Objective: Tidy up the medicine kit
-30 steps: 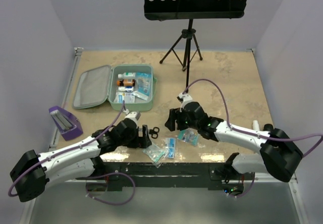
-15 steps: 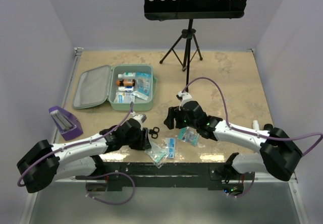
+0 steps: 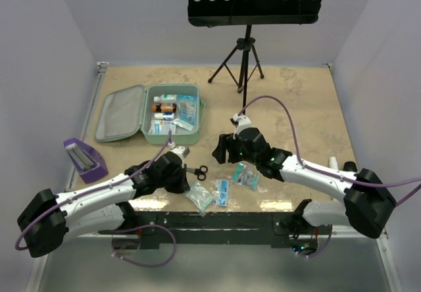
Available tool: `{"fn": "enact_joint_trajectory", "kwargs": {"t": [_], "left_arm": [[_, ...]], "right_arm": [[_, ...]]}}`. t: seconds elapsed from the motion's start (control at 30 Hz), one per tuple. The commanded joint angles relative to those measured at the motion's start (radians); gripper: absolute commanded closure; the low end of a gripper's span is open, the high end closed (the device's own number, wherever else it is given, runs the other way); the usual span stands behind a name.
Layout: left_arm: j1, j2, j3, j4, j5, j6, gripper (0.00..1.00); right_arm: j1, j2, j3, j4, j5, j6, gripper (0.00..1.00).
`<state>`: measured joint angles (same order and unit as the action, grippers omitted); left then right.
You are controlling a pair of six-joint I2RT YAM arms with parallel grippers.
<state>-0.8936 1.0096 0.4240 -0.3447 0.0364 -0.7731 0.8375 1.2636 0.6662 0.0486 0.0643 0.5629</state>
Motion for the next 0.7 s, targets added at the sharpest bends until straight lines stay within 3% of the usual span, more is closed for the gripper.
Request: {"fn": "enact_joint_trajectory", "kwargs": {"t": [0.0,0.5,0.67], "left_arm": [[-0.004,-0.054,0.145,-0.063,-0.033,0.049,1.0],[0.076,0.035,0.66,-0.332,-0.346,0.327,1.0],[0.225,0.061,0.726,-0.263,-0.388,0.425,1.0]], "right_arm": [[0.003,-0.059,0.07,-0.024,0.04,-0.018,0.28],[0.005,-0.179,0.095,-0.089,0.091,-0.026,0.28],[0.003,-0.194,0.093,-0.082,0.114,-0.029,0.27]]}}
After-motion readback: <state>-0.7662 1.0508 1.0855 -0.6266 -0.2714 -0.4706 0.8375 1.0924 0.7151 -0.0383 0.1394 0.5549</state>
